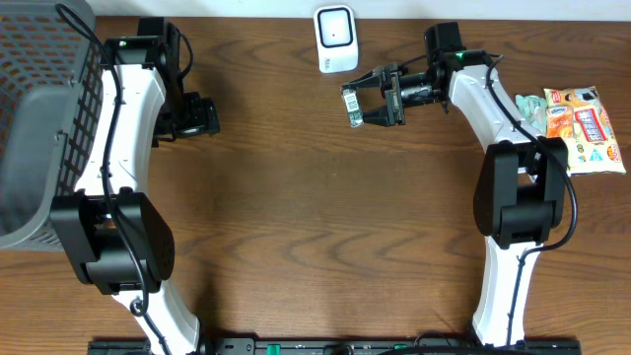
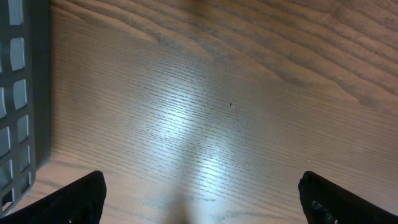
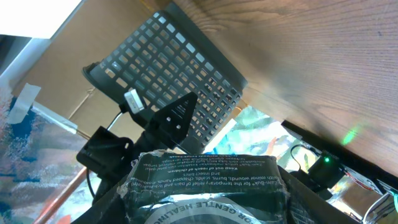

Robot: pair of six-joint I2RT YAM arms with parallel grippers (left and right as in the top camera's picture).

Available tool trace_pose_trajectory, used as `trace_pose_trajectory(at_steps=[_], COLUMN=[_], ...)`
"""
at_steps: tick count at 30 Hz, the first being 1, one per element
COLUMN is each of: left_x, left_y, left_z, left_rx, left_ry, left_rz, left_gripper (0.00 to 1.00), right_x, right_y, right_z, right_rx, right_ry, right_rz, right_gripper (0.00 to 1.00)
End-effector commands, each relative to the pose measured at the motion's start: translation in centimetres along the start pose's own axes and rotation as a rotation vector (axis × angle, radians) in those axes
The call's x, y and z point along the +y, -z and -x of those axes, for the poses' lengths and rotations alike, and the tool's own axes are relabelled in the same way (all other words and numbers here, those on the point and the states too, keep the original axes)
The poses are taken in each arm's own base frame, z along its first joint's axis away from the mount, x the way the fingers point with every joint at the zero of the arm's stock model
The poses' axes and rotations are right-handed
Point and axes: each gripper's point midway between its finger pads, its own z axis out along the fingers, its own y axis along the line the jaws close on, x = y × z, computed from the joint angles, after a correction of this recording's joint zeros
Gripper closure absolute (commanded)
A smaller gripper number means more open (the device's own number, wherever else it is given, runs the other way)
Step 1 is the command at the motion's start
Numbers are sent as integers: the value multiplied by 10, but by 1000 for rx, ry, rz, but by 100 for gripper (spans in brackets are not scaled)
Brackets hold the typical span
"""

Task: Scan the item barcode

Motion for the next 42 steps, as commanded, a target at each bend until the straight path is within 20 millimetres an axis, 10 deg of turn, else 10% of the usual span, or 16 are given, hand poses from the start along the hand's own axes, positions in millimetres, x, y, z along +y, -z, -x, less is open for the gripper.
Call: trace_pose_trajectory(at_steps=[1,9,17,26,32,42], left_x=[3,3,3,3,3,3], left_y=[-5,-5,-5,-5,-5,-5], left_z=[-3,-3,-3,-3,-3,-3], left_rx=[17,17,17,17,17,17], left_ry=[13,13,13,13,13,13], left_rz=[13,13,13,13,13,13], left_gripper=[2,2,2,2,2,2], right_x=[11,6,-6,-35,7,117], right_y=[3,-8,-39,-10,-8,-4], right_z=[-13,-2,45,95,87,82], right_rx=[2,-72,-368,-937,-1210,-1478], right_ry=[24,87,521,826,1052,1380], right_rz=[10,-45,-302,-1007,-1200,-966], right_gripper=[48,50,49,48,41,30])
